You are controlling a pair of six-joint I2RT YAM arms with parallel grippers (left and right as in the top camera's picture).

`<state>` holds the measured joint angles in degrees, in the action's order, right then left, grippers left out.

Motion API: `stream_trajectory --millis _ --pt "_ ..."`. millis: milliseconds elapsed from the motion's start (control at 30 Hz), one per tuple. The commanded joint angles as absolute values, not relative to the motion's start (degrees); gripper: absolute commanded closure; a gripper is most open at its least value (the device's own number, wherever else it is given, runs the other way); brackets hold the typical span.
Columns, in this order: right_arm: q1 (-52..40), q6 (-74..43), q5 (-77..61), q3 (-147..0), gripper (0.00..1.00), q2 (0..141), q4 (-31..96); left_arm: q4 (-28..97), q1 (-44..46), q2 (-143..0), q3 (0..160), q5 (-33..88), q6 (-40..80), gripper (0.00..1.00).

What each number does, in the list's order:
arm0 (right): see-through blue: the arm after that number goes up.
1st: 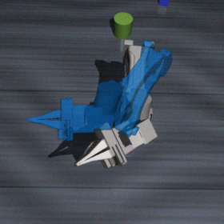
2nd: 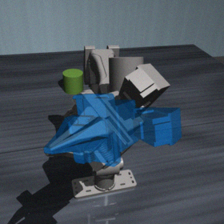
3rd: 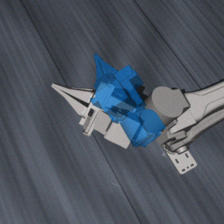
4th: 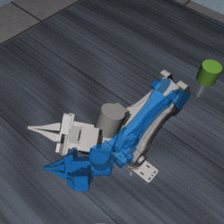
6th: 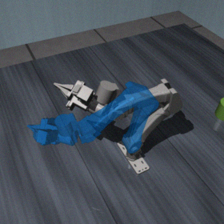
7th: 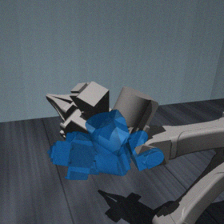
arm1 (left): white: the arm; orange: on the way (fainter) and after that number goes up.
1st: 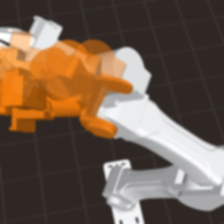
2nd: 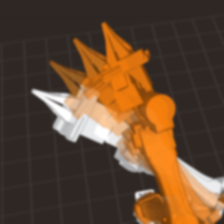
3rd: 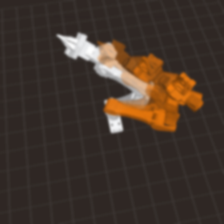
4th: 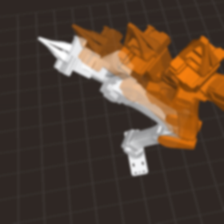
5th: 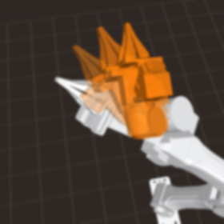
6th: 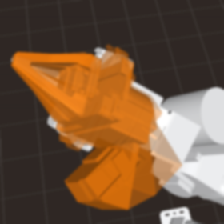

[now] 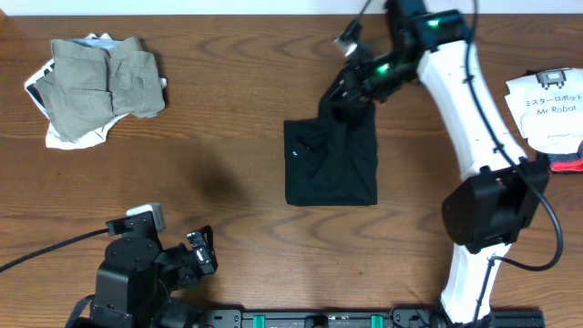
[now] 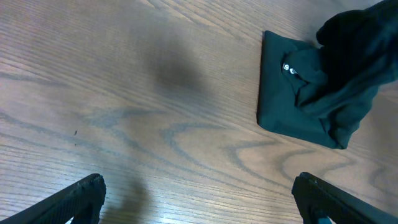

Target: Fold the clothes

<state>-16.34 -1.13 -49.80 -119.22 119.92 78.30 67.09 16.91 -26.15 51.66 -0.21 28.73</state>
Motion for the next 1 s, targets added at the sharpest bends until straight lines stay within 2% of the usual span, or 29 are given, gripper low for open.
stream_trajectory --millis 0,233,467,633,833,967 --pt "-21.28 0.80 -45.12 -119.20 0.99 118.72 79.07 67.18 16.67 -26.20 51.42 -0.64 29.26 0.02" --pt "-29.69 -5.78 -28.93 -114.24 0.99 118.72 79.26 67.16 16.67 -26.20 51.42 -0.64 29.26 0.02" --pt "-34.22 -6.42 -27.18 -105.58 0.93 118.72 70.04 67.18 16.67 -26.20 51.42 -0.64 29.26 0.02" --pt "-34.15 -7.27 -27.20 -104.90 0.73 118.72 66.08 67.16 16.67 -26.20 51.42 -0.64 29.26 0.02" --pt "-32.49 -8.78 -27.49 -108.38 0.80 118.32 67.51 67.18 16.67 -26.20 51.42 -0.64 29.26 0.02" --pt "-29.04 -8.75 -27.66 -114.45 0.79 116.62 70.06 67.18 16.67 -26.20 51.42 -0.64 29.26 0.02"
